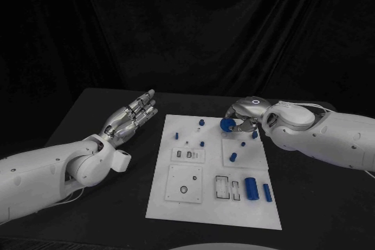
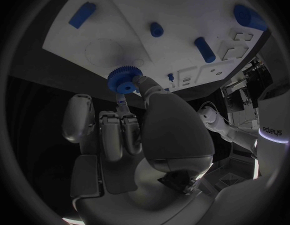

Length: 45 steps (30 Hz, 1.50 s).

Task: Assemble the parts on the task board

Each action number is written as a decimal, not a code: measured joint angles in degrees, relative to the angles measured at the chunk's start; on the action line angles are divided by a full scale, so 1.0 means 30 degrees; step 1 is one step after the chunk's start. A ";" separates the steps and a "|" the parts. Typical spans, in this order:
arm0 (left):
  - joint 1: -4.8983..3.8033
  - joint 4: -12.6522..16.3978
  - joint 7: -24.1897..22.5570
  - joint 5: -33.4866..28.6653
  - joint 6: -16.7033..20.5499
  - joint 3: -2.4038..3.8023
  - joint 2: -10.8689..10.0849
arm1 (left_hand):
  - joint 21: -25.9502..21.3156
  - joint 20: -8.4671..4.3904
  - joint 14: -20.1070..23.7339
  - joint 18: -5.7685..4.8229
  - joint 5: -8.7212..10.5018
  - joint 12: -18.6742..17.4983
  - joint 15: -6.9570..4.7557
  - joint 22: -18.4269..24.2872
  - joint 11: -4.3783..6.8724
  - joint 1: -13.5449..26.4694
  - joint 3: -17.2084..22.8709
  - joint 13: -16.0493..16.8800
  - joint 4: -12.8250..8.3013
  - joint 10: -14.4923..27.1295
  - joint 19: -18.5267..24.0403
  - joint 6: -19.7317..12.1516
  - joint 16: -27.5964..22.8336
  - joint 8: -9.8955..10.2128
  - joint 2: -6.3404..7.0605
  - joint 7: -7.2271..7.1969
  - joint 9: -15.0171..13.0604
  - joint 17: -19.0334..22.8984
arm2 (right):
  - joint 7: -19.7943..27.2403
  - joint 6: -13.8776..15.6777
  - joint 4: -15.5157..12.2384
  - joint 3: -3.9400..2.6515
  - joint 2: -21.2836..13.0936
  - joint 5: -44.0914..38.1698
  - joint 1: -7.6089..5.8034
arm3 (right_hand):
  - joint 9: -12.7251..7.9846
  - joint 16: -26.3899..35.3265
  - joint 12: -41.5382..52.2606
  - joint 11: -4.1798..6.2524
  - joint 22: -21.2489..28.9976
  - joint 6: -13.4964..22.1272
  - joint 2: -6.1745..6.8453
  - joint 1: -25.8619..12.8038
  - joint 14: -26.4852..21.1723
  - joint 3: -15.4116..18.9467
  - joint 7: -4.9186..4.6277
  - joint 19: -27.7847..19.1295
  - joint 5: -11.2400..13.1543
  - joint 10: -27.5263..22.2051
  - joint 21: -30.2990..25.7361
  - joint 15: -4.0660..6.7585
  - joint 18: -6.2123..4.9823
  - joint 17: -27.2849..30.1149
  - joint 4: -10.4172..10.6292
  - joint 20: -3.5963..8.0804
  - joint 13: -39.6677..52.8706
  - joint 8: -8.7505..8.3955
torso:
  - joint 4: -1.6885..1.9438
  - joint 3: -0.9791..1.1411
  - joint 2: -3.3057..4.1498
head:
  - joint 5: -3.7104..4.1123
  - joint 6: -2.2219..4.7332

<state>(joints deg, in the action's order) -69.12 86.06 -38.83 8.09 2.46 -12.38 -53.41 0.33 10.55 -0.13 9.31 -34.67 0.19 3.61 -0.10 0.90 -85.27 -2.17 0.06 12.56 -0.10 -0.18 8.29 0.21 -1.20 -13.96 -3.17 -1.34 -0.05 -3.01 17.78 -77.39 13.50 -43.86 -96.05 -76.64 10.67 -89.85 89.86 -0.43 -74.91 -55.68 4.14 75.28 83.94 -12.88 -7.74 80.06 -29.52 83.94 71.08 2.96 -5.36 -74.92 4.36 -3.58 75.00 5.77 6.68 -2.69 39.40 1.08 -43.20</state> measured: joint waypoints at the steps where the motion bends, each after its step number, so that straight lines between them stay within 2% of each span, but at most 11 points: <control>1: 0.0000 -0.0009 0.0000 0.0000 0.0000 0.0000 0.0032 | 0.0000 -0.0001 0.0001 -0.0001 0.0000 0.0000 0.0000 0.0002 0.0000 0.0000 0.0000 -0.0001 0.0001 0.0000 0.0000 0.0000 0.0000 0.0000 0.0000 0.0000 0.0000 0.0000 | 0.0013 0.0007 -0.0078 0.0001 0.0157 0.0000 -0.0023 | 0.0000 0.0000 0.0000 0.0000 0.0000 0.0000 -0.0007 -0.0007 0.0001 0.0000 0.0000 0.0032 0.0000 0.0000 0.0050 0.0001 0.0000 0.0000 0.0000 0.0032 0.0000 0.0000 | 0.0002 0.0000 -0.0002 | 0.0024 -0.0002; 9: 0.0001 -0.0111 -0.0001 0.0000 -0.0021 0.0000 0.0251 | 0.0000 0.0068 0.0069 0.0000 0.0001 0.0000 0.0067 0.0016 0.0000 0.0000 0.0052 -0.0002 -0.0052 0.0000 0.0069 0.0000 0.0000 0.0000 0.0000 0.0000 0.0000 -0.0002 | 0.0207 -0.0002 0.0031 0.0005 0.1484 -0.0004 -0.0095 | 0.0000 0.0000 -0.0001 -0.0066 -0.0005 -0.0002 0.0083 -0.0123 0.0001 0.0000 -0.0002 0.0099 -0.0064 0.0067 0.0050 -0.0001 -0.0001 0.0000 0.0001 -0.0035 -0.0002 0.0109 | 0.0026 -0.0002 0.0005 | 0.0200 0.0027; 22: 0.0003 -0.0183 -0.0003 0.0000 -0.0137 -0.0001 0.0389 | 0.0000 0.0067 0.0002 -0.0002 0.0001 0.0000 0.0133 0.0015 -0.0067 0.0000 0.0051 0.0003 -0.0051 0.0069 0.0070 0.0000 0.0000 0.0000 0.0000 0.0000 0.0000 -0.0008 | 0.0663 -0.0220 0.1679 -0.0006 0.3656 -0.0007 0.0039 | 0.0000 0.0000 -0.0001 -0.0204 -0.0012 -0.0113 0.0229 -0.0271 -0.0014 -0.0216 -0.0108 0.0099 -0.0122 0.0065 0.0049 -0.0124 -0.0002 0.0001 0.0099 -0.0035 -0.0003 0.0209 | 0.0013 0.0009 0.0004 | 0.0247 0.0086; 27: 0.0004 -0.0227 -0.0003 0.0000 -0.0165 -0.0001 0.0443 | 0.0000 0.0067 0.0000 -0.0001 0.0001 0.0000 0.0135 0.0014 -0.0067 0.0000 0.0051 0.0004 -0.0051 0.0069 0.0070 0.0000 0.0000 0.0001 0.0000 0.0000 0.0000 -0.0010 | 0.0828 -0.0367 0.2150 -0.0003 0.4183 -0.0007 0.0187 | 0.0000 0.0000 -0.0001 -0.0271 -0.0011 -0.0116 0.0229 -0.0270 0.0037 -0.0350 -0.0110 0.0167 -0.0119 -0.0002 0.0049 -0.0176 -0.0002 0.0002 0.0075 -0.0104 -0.0003 0.0209 | 0.0016 0.0009 -0.0004 | 0.0227 0.0013; 30: 0.0004 -0.0255 -0.0003 0.0001 -0.0185 -0.0001 0.0467 | 0.0000 0.0067 0.0000 0.0000 0.0001 0.0000 0.0135 0.0014 -0.0066 0.0000 0.0082 0.0006 -0.0082 0.0069 0.0071 0.0000 0.0000 0.0001 0.0000 0.0000 0.0001 -0.0012 | 0.0882 -0.0470 0.2347 -0.0003 0.4336 -0.0007 0.0238 | 0.0000 0.0000 -0.0001 -0.0408 -0.0010 -0.0182 0.0229 -0.0269 0.0037 -0.0505 -0.0176 0.0161 -0.0115 -0.0002 0.0049 -0.0310 -0.0004 0.0002 0.0074 -0.0111 -0.0003 -0.0132 | 0.0022 0.0011 -0.0004 | 0.0223 -0.0011; 37: 0.0004 -0.0307 -0.0003 0.0001 -0.0244 -0.0001 0.0507 | 0.0000 0.0066 0.0069 0.0000 0.0001 0.0000 0.0203 0.0012 -0.0066 0.0000 0.0157 0.0009 -0.0052 0.0069 0.0071 0.0000 0.0000 0.0001 0.0000 0.0000 0.0001 -0.0016 | 0.0934 -0.0807 0.2750 -0.0003 0.4567 -0.0007 0.0353 | 0.0010 0.0000 -0.0001 -0.0475 -0.0008 -0.0182 0.0231 -0.0268 0.0023 -0.0675 -0.0166 0.0029 0.0116 0.0065 -0.0180 -0.0429 -0.0004 0.0002 0.0078 -0.0243 -0.0004 -0.0642 | 0.0033 0.0009 -0.0004 | 0.0262 -0.0060; 41: 0.0004 -0.0307 -0.0003 0.0001 -0.0280 -0.0001 0.0515 | 0.0000 0.0066 0.0069 -0.0001 0.0001 0.0000 0.0202 0.0012 -0.0066 0.0000 0.0157 0.0011 -0.0052 0.0069 0.0071 0.0000 0.0000 0.0001 0.0000 0.0000 0.0001 -0.0017 | 0.0951 -0.0910 0.2924 -0.0032 0.4661 -0.0007 0.0367 | 0.0035 0.0000 -0.0001 -0.0475 -0.0008 0.0503 0.0231 -0.0267 0.0023 -0.0985 0.0258 0.0029 0.0168 0.0065 -0.0323 -0.0429 -0.0004 0.0003 0.0124 -0.0242 -0.0004 -0.0679 | 0.0031 0.0009 -0.0004 | 0.0253 -0.0022; 43: 0.0004 -0.0305 -0.0003 0.0001 -0.0292 -0.0001 0.0519 | 0.0000 0.0066 0.0069 -0.0002 0.0001 0.0000 0.0202 0.0011 -0.0065 0.0000 0.0157 0.0011 -0.0052 0.0069 0.0072 0.0000 0.0000 0.0001 0.0000 0.0000 0.0001 -0.0014 | 0.0953 -0.0947 0.2977 -0.0038 0.4693 -0.0007 0.0379 | 0.0914 0.0000 -0.0001 -0.0475 -0.0007 0.0942 0.0232 -0.0268 0.0023 -0.1010 0.0224 -0.0009 0.0168 0.0065 -0.0324 -0.0428 -0.0004 0.0003 0.0149 -0.0280 -0.0004 -0.0680 | 0.0026 0.0009 -0.0004 | 0.0233 -0.0022; 45: 0.0004 -0.0303 -0.0003 0.0001 -0.0304 -0.0001 0.0524 | 0.0000 0.0066 0.0069 0.0000 0.0001 0.0000 0.0202 0.0011 -0.0065 0.0000 0.0157 0.0012 -0.0052 0.0069 0.0071 0.0000 0.0000 0.0001 0.0000 0.0000 0.0001 -0.0010 | 0.0956 -0.1021 0.3016 -0.0037 0.4727 -0.0007 0.0404 | 0.1048 0.0000 -0.0001 -0.0475 -0.0006 0.1829 0.0284 -0.0323 0.0023 -0.1179 0.0249 -0.0038 0.0361 0.0065 -0.0551 -0.0428 -0.0003 0.0002 0.0146 -0.0310 -0.0003 -0.0660 | 0.0020 0.0009 -0.0002 | 0.0223 -0.0048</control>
<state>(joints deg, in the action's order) -69.10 85.15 -38.84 8.09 1.54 -12.39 -51.84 0.33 10.75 0.08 9.31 -34.66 0.19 4.21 -0.07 0.70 -85.27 -1.70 0.09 12.41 0.11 0.04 8.30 0.21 -1.19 -13.96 -3.17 -1.34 -0.08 -0.14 14.71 -68.34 13.39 -29.68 -96.07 -75.43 13.81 -89.85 89.85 -1.85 -74.93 -50.19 4.99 74.31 84.00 -16.41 -7.00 79.95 -28.43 84.14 69.43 1.67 -5.37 -74.91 4.80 -4.51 74.99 3.79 6.74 -2.66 39.39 1.75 -43.34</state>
